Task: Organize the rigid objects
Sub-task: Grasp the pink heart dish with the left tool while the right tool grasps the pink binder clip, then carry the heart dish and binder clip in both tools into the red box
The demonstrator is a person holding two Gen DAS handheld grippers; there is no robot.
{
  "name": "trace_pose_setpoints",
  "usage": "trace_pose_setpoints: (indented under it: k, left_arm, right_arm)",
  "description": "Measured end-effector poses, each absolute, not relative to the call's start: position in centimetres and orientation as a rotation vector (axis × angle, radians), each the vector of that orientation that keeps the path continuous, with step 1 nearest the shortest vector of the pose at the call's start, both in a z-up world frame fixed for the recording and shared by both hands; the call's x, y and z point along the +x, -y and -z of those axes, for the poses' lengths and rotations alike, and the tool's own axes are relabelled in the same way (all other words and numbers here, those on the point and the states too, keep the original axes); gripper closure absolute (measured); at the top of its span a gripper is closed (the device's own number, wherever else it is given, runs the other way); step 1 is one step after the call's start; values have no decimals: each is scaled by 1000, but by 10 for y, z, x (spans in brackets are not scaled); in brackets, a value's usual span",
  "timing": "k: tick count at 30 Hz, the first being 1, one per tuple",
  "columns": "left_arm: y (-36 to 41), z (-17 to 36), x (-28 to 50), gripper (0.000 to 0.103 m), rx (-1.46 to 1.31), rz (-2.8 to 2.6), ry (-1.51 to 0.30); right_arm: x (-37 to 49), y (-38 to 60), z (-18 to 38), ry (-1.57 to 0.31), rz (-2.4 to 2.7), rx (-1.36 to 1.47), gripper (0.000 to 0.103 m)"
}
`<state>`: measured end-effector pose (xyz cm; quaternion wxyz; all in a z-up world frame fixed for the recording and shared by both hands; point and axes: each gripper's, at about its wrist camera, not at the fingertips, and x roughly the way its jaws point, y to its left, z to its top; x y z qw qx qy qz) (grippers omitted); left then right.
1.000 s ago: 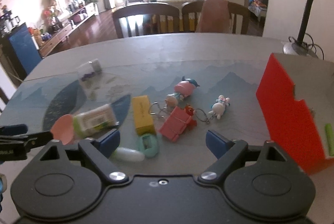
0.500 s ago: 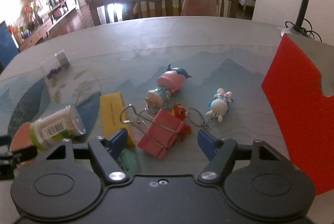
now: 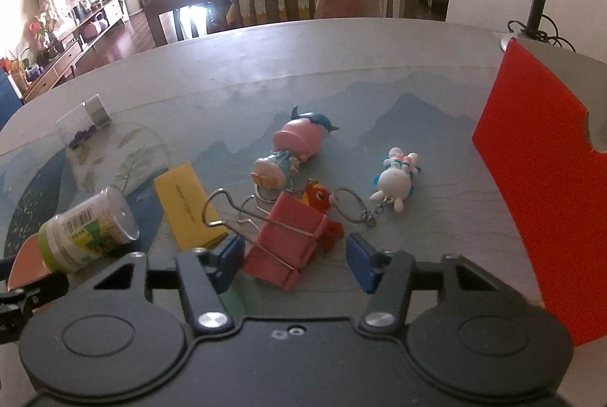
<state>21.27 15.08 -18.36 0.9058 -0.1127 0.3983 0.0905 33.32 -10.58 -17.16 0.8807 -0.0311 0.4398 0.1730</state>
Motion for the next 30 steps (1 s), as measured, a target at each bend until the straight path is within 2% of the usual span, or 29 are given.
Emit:
trace_pose_setpoints:
  k: [1, 4, 6, 20, 30]
  left_arm:
    - [-150, 183, 213, 13, -229, -185, -822]
    - [-149, 183, 213, 26, -207, -184, -814]
    - [-148, 183, 214, 32, -195, -188, -809]
    - [-151, 172, 210, 32, -212, -210, -800]
    - [-148, 147, 195, 32, -260, -240, -811]
  right_arm:
    - [333, 106, 172, -918, -364, -58, 55]
    - [332, 105, 172, -912, -357, -57, 56]
    - [331, 106, 171, -908, -359, -48, 66]
    - [321, 115, 157, -881, -347, -44, 67]
    - [296, 134, 123, -859, -375, -8, 67]
